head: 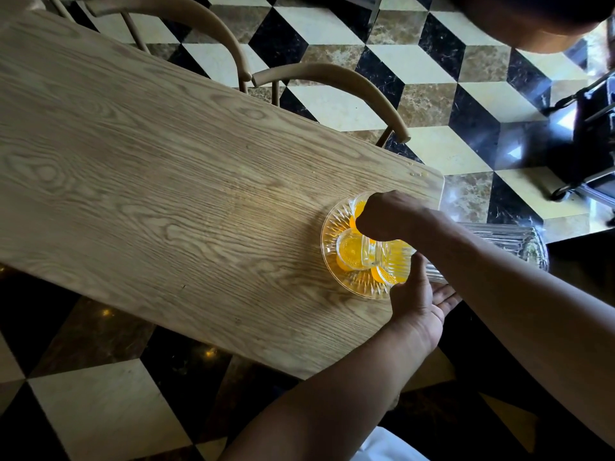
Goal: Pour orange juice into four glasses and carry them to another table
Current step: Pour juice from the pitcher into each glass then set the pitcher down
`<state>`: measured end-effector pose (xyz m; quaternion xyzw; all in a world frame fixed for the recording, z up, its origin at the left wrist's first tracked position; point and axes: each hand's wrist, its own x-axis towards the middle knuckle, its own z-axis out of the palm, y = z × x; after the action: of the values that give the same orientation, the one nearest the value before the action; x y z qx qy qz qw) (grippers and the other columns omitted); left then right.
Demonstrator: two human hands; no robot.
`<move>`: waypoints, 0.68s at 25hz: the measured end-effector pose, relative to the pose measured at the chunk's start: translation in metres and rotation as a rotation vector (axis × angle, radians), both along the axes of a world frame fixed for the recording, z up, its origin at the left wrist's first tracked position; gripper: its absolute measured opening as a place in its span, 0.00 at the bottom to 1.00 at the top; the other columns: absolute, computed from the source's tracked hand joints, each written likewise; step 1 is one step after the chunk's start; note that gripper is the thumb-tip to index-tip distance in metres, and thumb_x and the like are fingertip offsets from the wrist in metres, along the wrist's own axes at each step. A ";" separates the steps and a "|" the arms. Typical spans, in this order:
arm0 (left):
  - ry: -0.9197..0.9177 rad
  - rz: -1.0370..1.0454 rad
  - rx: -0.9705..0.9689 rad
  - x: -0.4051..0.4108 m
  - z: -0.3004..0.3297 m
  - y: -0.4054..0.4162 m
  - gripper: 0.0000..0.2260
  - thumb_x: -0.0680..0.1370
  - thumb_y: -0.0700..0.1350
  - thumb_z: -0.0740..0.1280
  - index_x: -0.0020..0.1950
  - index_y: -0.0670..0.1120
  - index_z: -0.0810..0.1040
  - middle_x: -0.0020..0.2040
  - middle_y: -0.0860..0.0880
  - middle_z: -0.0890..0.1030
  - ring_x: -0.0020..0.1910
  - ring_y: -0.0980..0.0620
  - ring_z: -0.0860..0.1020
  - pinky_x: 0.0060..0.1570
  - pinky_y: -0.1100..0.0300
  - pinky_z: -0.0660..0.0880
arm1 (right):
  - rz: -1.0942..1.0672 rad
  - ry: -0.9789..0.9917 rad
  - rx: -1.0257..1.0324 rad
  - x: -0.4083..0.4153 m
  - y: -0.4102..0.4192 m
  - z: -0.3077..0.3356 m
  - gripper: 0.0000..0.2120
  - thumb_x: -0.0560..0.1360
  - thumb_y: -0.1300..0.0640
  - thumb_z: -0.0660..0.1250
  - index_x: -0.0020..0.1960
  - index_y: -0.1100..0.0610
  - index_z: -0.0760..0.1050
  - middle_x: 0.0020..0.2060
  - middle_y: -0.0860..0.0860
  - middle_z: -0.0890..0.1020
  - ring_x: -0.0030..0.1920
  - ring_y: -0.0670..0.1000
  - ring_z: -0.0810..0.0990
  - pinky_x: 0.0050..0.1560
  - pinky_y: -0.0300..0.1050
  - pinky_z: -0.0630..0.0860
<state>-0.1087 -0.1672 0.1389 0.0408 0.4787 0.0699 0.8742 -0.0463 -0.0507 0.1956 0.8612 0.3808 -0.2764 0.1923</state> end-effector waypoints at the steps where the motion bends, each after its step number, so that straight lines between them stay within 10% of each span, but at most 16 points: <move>1: -0.013 0.022 -0.019 -0.001 -0.001 -0.001 0.59 0.39 0.68 0.80 0.62 0.37 0.75 0.36 0.40 0.87 0.26 0.50 0.84 0.26 0.57 0.81 | 0.006 -0.001 -0.004 0.000 0.000 -0.001 0.12 0.75 0.56 0.57 0.33 0.55 0.67 0.33 0.53 0.73 0.29 0.50 0.68 0.31 0.41 0.67; 4: -0.038 0.035 -0.041 0.002 -0.006 -0.003 0.61 0.32 0.69 0.81 0.59 0.38 0.76 0.36 0.40 0.85 0.29 0.48 0.86 0.28 0.54 0.83 | -0.023 0.006 0.012 -0.001 -0.002 0.003 0.13 0.76 0.55 0.58 0.33 0.55 0.67 0.31 0.51 0.70 0.29 0.49 0.67 0.30 0.40 0.65; 8: -0.019 -0.026 -0.031 0.002 -0.012 0.000 0.26 0.72 0.59 0.78 0.55 0.39 0.78 0.46 0.38 0.84 0.31 0.49 0.87 0.54 0.43 0.85 | -0.075 0.012 0.049 -0.002 -0.005 0.008 0.14 0.76 0.55 0.59 0.33 0.56 0.68 0.31 0.53 0.71 0.28 0.50 0.67 0.29 0.40 0.64; 13: 0.019 -0.078 0.039 -0.002 -0.008 0.000 0.51 0.33 0.69 0.82 0.48 0.42 0.80 0.46 0.39 0.84 0.38 0.45 0.87 0.41 0.51 0.86 | -0.102 0.026 0.105 0.001 -0.010 0.020 0.17 0.79 0.54 0.59 0.32 0.56 0.67 0.30 0.52 0.69 0.28 0.50 0.67 0.29 0.40 0.63; 17: 0.019 -0.152 0.133 -0.010 -0.008 0.004 0.36 0.48 0.63 0.85 0.43 0.42 0.78 0.32 0.47 0.78 0.41 0.44 0.83 0.49 0.46 0.86 | -0.147 0.011 0.133 0.002 -0.014 0.024 0.16 0.79 0.57 0.59 0.33 0.58 0.66 0.30 0.54 0.69 0.30 0.52 0.69 0.31 0.42 0.66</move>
<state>-0.1185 -0.1633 0.1308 0.1359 0.4770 0.0346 0.8677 -0.0439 -0.0648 0.2196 0.8961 0.3351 -0.2687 0.1119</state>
